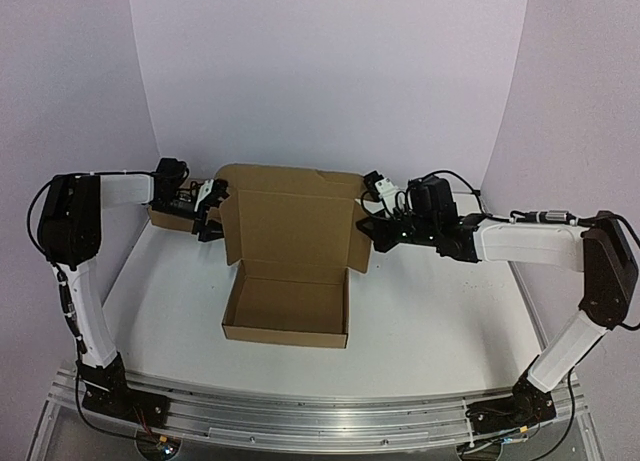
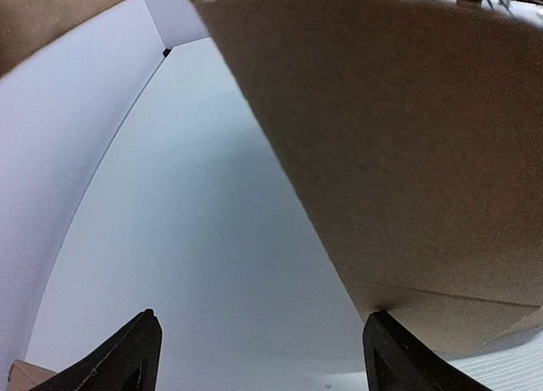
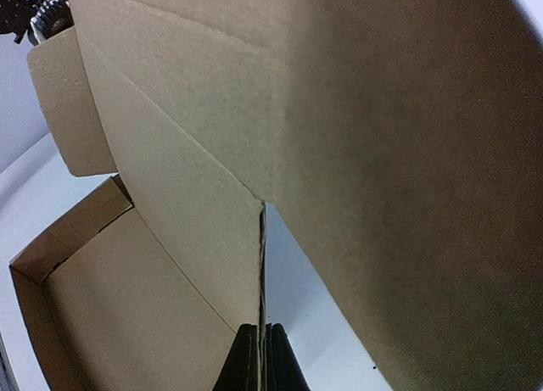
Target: Fold the paper box
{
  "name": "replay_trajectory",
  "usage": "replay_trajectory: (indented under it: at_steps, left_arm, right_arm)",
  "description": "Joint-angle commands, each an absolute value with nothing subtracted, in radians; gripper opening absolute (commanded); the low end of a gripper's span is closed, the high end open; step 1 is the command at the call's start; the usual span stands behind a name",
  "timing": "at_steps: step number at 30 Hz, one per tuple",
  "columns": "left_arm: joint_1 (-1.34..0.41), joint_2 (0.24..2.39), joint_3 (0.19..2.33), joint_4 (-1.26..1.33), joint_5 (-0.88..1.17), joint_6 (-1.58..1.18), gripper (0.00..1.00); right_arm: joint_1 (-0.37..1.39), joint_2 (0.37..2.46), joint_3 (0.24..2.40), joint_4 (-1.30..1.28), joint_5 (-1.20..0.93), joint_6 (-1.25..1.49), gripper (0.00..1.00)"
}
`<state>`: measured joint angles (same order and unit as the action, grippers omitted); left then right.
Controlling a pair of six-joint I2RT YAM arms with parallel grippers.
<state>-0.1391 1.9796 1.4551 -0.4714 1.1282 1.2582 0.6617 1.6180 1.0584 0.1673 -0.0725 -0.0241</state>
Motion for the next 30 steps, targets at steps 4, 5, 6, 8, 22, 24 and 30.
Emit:
replay_trajectory:
  at_steps: [4,5,6,8,22,24,30]
  left_arm:
    - [-0.196,1.860,1.428,-0.603,1.252,1.258,0.87]
    - [-0.207,1.850,1.404,-0.555,1.245,1.210,0.87]
    - [-0.215,1.844,1.387,-0.516,1.246,1.166,0.87]
    - [-0.233,1.841,1.377,-0.494,1.255,1.128,0.87]
    - [-0.297,1.825,1.341,-0.376,1.262,0.919,0.90]
    - [-0.304,1.815,1.340,-0.374,1.279,0.884,0.91]
    - [-0.336,1.790,1.290,-0.242,1.236,0.659,0.92]
  right_arm:
    - [0.672,1.653,1.075,0.132,-0.047,0.036,0.00]
    - [0.672,1.660,1.078,0.134,-0.056,0.041,0.00]
    - [0.672,1.667,1.081,0.137,-0.063,0.045,0.00]
    - [0.673,1.677,1.087,0.140,-0.069,0.054,0.00]
    - [0.689,1.701,1.092,0.172,-0.041,0.109,0.00]
    - [0.691,1.704,1.094,0.172,-0.003,0.143,0.00]
    - [0.720,1.734,1.114,0.172,0.080,0.202,0.00]
